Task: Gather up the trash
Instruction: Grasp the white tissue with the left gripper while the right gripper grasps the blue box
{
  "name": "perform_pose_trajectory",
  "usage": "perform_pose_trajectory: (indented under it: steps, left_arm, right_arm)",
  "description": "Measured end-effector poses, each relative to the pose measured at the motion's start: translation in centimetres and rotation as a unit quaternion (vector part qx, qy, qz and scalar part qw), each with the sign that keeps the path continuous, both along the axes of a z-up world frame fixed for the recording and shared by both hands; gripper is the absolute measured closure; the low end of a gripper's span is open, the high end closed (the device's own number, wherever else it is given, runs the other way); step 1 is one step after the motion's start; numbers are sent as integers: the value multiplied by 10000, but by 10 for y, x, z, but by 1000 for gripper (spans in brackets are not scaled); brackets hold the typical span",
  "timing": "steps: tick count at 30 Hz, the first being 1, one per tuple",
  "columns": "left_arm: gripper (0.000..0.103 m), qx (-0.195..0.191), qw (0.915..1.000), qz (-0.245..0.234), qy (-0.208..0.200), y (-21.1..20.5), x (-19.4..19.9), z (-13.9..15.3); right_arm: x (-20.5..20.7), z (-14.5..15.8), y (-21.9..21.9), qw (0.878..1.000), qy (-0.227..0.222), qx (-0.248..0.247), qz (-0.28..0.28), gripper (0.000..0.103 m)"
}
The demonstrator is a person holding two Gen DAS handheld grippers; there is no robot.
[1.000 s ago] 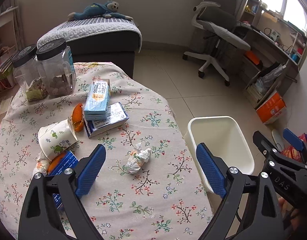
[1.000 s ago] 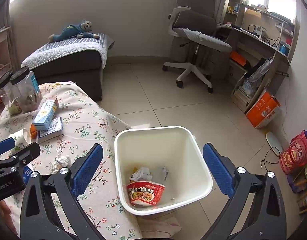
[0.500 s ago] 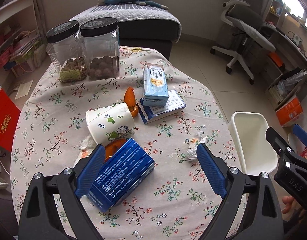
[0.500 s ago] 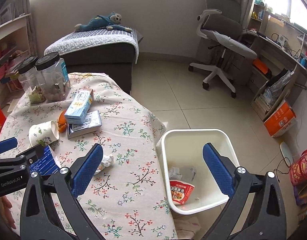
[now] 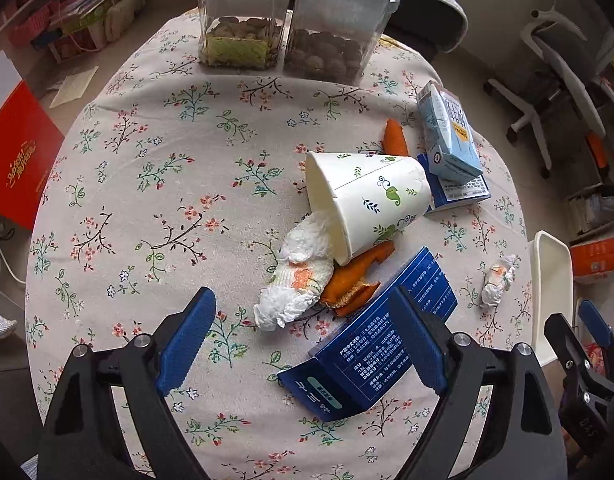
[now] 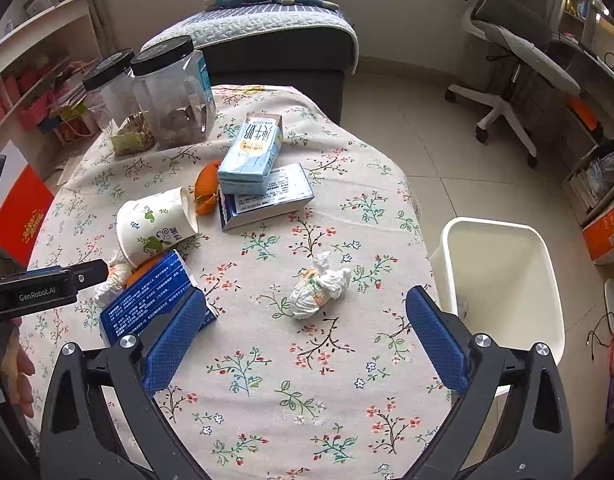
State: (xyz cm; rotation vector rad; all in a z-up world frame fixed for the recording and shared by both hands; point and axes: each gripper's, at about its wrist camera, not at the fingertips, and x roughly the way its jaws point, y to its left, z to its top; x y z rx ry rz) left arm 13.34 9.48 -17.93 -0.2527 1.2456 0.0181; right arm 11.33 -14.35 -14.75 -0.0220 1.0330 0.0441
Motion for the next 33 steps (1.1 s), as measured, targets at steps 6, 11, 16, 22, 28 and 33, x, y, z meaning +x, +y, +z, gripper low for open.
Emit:
perform_pose_trajectory:
  steps: [6, 11, 16, 22, 28, 33]
  left_arm:
    - [29, 49, 9994, -10, 337, 2, 15, -28]
    - [35, -163, 9988, -63, 450, 3, 18, -44]
    - [69, -389, 9981, -298, 371, 3, 12, -34]
    - [69, -288, 9993, -237, 101, 21, -8, -7]
    - [69, -385, 9981, 51, -481, 47, -20, 35]
    - [68, -501, 9964, -25, -682, 46, -25, 49]
  right_arm:
    - [6, -24, 9, 9966, 620, 508, -192, 7]
    - [10, -32, 18, 9912, 903, 943, -235, 7]
    - [12, -38, 34, 9883, 1122, 1023, -179, 7]
    - [16, -41, 56, 9907, 1054, 855, -75, 7]
    - [26, -63, 75, 9838, 1361, 1120, -328, 7]
    - [31, -74, 92, 9810, 1417, 1225, -500, 7]
